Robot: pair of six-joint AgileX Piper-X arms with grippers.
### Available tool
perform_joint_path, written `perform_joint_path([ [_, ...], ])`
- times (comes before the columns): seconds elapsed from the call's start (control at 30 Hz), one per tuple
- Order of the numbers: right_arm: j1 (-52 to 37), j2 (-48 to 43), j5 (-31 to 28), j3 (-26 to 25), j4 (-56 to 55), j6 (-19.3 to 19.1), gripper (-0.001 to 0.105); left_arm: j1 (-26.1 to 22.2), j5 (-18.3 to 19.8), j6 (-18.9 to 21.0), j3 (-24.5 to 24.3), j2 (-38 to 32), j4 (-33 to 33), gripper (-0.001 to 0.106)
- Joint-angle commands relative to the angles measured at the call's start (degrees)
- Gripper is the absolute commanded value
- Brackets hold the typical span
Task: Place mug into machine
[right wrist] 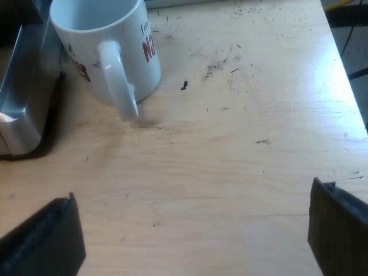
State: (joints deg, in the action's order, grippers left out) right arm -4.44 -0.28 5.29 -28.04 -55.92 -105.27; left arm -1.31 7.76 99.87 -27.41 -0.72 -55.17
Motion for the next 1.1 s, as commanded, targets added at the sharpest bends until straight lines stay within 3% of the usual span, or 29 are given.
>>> perform_joint_path([
  [0.03,0.0,-1.4,0.5,-1.1,0.2,0.0,0.081,0.3,3.7,0.1,-1.1,-7.2,-0.7,0.093],
  [0.27,0.2,5.8,1.6,-7.1,-2.8,0.0,0.081,3.1,6.3,0.1,-5.2,-3.6,-3.1,0.093],
  [0.53,5.4,15.6,7.4,-12.1,-3.9,-0.5,0.081,14.8,11.3,0.1,-5.6,3.4,1.8,0.093],
  [0.7,12.1,20.4,7.4,-12.1,-3.6,-4.6,0.081,20.6,15.0,0.1,-5.5,8.6,6.1,0.093],
  [0.83,15.8,22.0,4.4,-11.0,-1.1,-4.7,0.081,22.4,16.9,0.1,-3.7,11.1,9.1,0.093],
  [0.97,17.5,22.2,2.1,-7.4,3.4,-2.0,0.081,22.5,20.0,0.1,1.0,11.9,14.9,0.093],
  [1.1,17.5,22.3,0.2,-3.4,7.8,0.1,0.081,22.5,20.1,0.1,3.5,11.9,18.3,0.093],
])
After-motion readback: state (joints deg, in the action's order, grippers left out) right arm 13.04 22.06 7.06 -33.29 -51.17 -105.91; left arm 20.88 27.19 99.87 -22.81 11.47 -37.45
